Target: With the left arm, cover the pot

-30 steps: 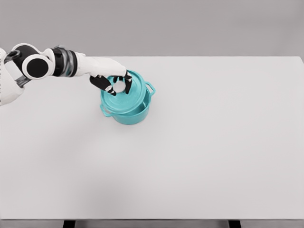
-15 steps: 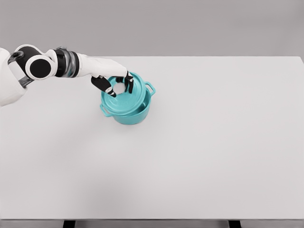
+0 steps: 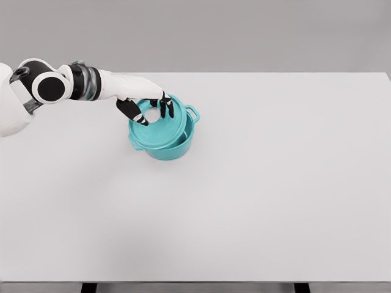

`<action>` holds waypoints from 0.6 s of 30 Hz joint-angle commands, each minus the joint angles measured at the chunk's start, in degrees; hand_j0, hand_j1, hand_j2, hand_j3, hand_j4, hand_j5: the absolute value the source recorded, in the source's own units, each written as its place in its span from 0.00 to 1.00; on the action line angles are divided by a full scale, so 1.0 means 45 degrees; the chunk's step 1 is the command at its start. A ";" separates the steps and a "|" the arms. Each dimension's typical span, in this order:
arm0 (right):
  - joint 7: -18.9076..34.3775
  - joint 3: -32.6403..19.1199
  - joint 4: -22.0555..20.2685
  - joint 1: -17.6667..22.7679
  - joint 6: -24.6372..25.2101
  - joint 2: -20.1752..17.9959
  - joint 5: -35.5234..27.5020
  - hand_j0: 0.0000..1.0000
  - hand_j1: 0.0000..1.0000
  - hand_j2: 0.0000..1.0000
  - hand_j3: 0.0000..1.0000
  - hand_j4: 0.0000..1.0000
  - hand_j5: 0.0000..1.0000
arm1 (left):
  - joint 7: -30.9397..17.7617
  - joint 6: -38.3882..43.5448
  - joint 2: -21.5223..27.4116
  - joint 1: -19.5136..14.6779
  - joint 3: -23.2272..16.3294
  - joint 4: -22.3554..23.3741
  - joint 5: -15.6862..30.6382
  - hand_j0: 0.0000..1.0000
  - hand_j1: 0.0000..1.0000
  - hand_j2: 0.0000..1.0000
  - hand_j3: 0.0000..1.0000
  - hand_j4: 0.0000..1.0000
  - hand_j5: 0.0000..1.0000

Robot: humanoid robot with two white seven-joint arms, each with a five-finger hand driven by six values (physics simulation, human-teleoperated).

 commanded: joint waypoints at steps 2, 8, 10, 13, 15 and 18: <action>0.0004 0.0004 0.0001 -0.0019 -0.0002 -0.0002 -0.0003 1.00 1.00 1.00 1.00 1.00 1.00 | -0.0091 -0.0009 -0.0006 0.0000 0.0012 -0.0002 -0.0012 0.70 0.70 0.70 0.70 0.70 0.70; 0.0004 0.0004 0.0001 -0.0019 -0.0002 -0.0002 -0.0003 1.00 1.00 1.00 1.00 1.00 1.00 | -0.0091 -0.0009 -0.0026 0.0000 0.0012 -0.0002 -0.0012 0.75 0.75 0.75 0.75 0.75 0.75; 0.0004 -0.0015 0.0001 -0.0019 -0.0002 -0.0002 -0.0003 1.00 1.00 1.00 1.00 1.00 1.00 | -0.0091 -0.0009 -0.0045 0.0000 0.0012 -0.0002 -0.0012 0.76 0.76 0.76 0.76 0.76 0.76; 0.0004 0.0004 0.0001 0.0000 -0.0002 -0.0002 -0.0003 1.00 1.00 1.00 1.00 1.00 1.00 | -0.0091 -0.0009 -0.0045 0.0000 0.0012 -0.0002 -0.0012 0.78 0.78 0.78 0.78 0.78 0.78; 0.0004 0.0004 0.0001 0.0000 -0.0002 -0.0002 -0.0003 1.00 1.00 1.00 1.00 1.00 1.00 | -0.0091 -0.0009 -0.0045 0.0000 0.0012 -0.0002 -0.0032 0.81 0.81 0.81 0.81 0.81 0.81; 0.0004 0.0004 0.0001 0.0000 -0.0002 -0.0002 -0.0003 1.00 1.00 1.00 1.00 1.00 1.00 | -0.0091 -0.0009 -0.0045 0.0000 0.0012 -0.0021 -0.0031 0.84 0.84 0.84 0.84 0.84 0.84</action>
